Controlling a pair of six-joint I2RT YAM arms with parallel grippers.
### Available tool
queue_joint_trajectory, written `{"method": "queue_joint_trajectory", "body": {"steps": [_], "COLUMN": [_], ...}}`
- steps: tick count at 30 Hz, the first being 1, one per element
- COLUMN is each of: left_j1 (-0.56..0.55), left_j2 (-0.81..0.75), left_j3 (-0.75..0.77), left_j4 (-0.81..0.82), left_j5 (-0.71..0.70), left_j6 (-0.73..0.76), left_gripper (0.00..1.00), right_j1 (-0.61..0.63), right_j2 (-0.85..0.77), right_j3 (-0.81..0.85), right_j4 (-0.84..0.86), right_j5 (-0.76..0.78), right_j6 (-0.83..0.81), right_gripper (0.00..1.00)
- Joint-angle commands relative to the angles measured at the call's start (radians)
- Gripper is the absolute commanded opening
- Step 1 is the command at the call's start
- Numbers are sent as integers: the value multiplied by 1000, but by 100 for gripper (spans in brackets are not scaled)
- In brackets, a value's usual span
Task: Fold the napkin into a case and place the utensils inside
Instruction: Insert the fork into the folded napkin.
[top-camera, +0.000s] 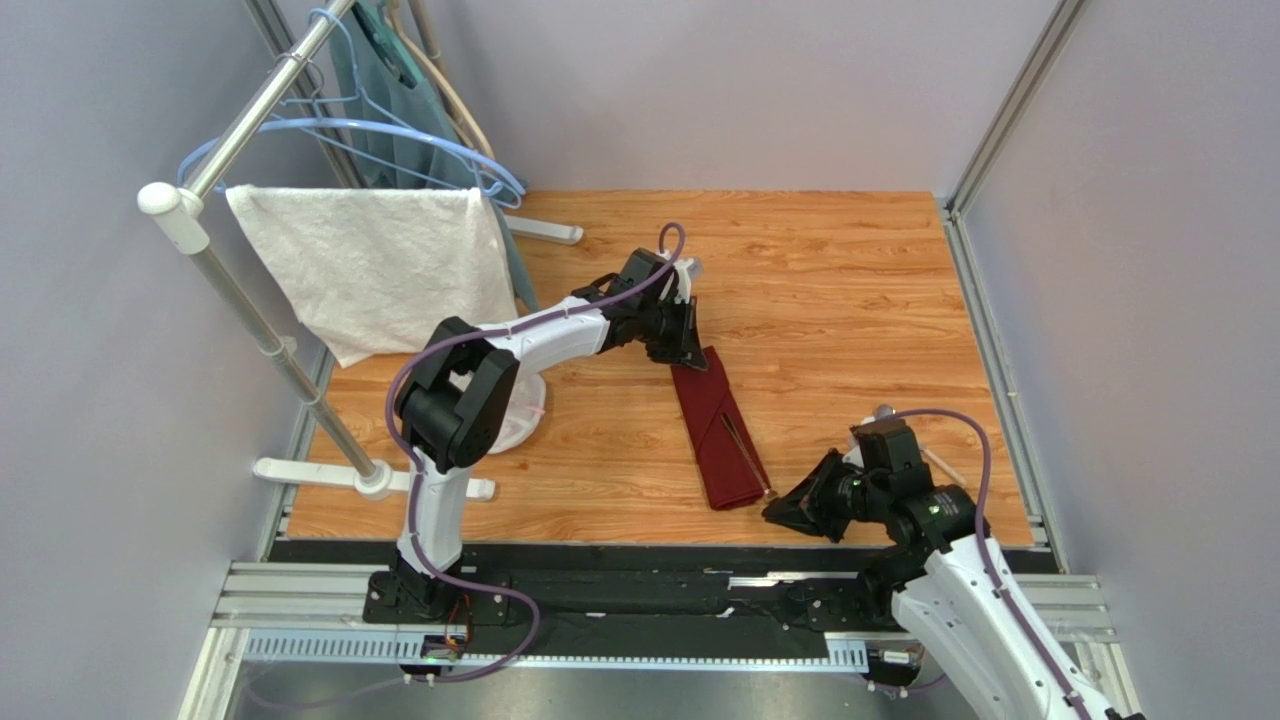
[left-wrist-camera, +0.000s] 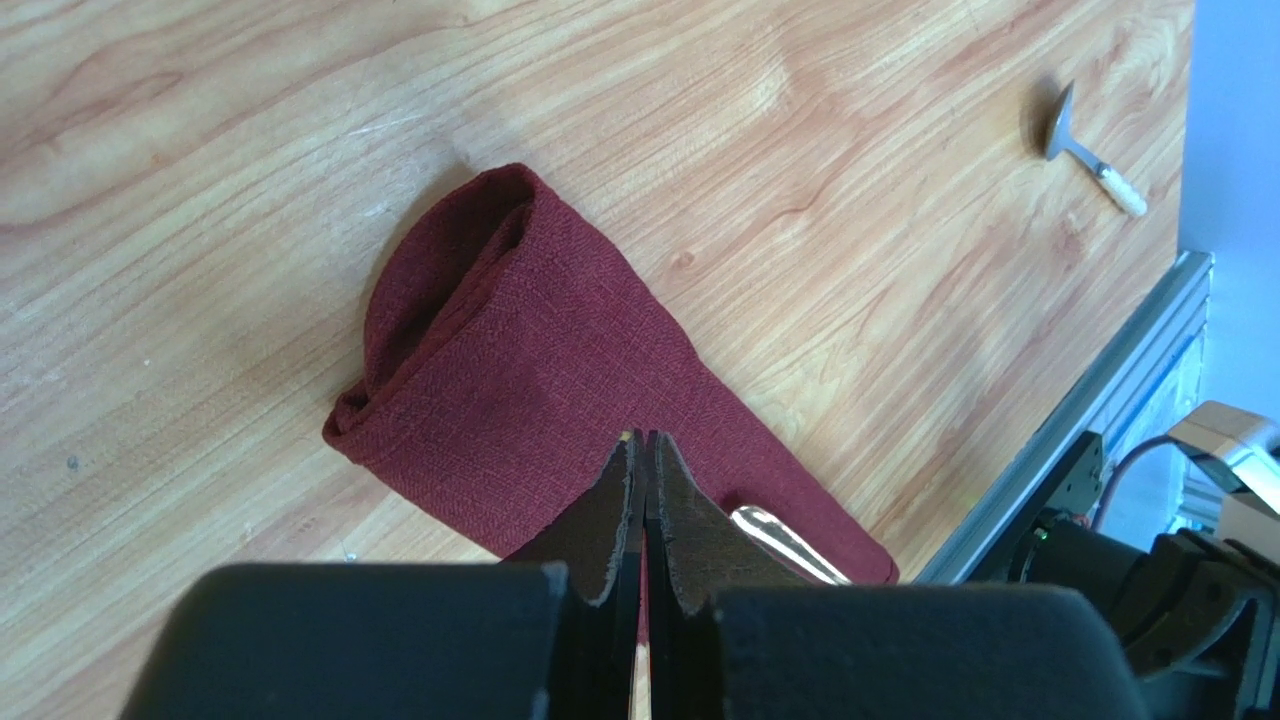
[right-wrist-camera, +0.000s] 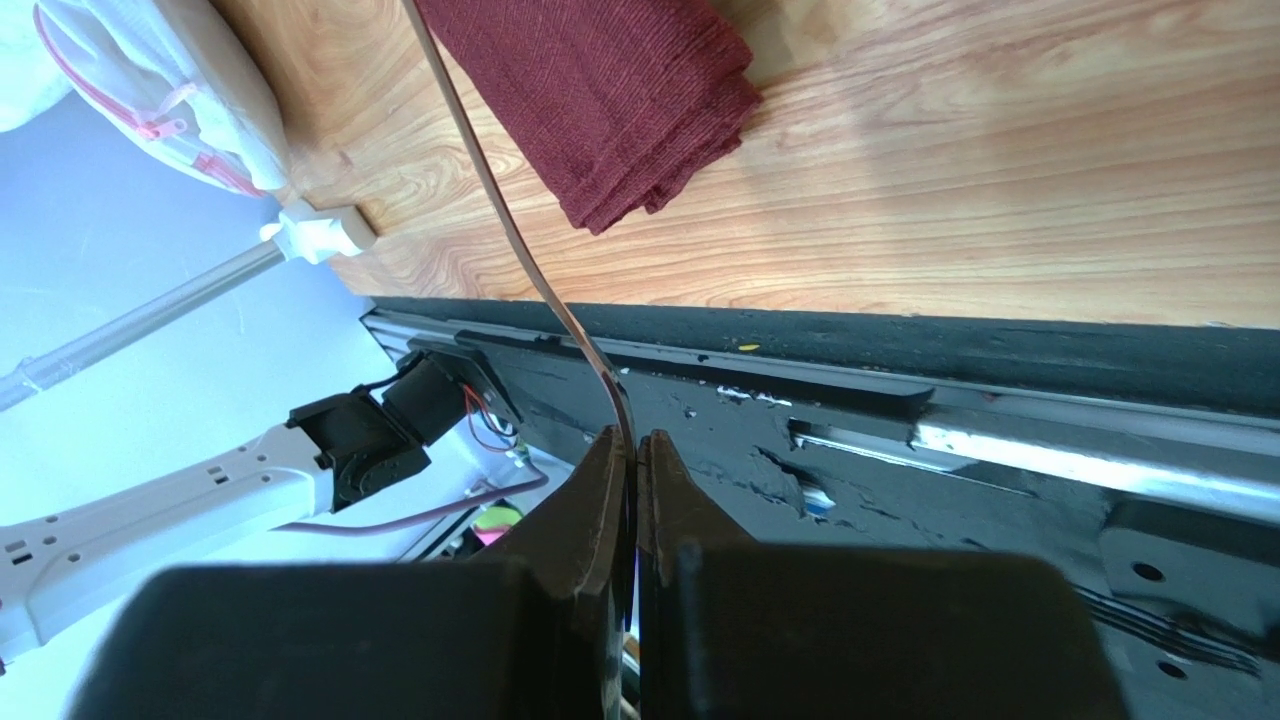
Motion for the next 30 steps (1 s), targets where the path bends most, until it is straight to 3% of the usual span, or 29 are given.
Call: {"method": "queue_joint_trajectory", "body": {"steps": [1,7,18,30], "left_j1": [-1,1,18,42], "left_j2": [-7,-4,13,53], "left_j3": [6,0,6,39], "left_j4": [-13,-21,-36,-67], "left_j5": [-13,-24,-50,-65], "left_j6": [0,3,-12,-12], "left_gripper": [0,0,0,0], "right_j1": [63,147,158,170], "right_j2": [-21,-44,-124,-18], "right_j3": [-33,-85,-199,-246], "right_j4": [124,208,380,572], "right_j5": [8,77,126,117], "right_j6": [119,194,277,280], "right_gripper": [0,0,0,0]}}
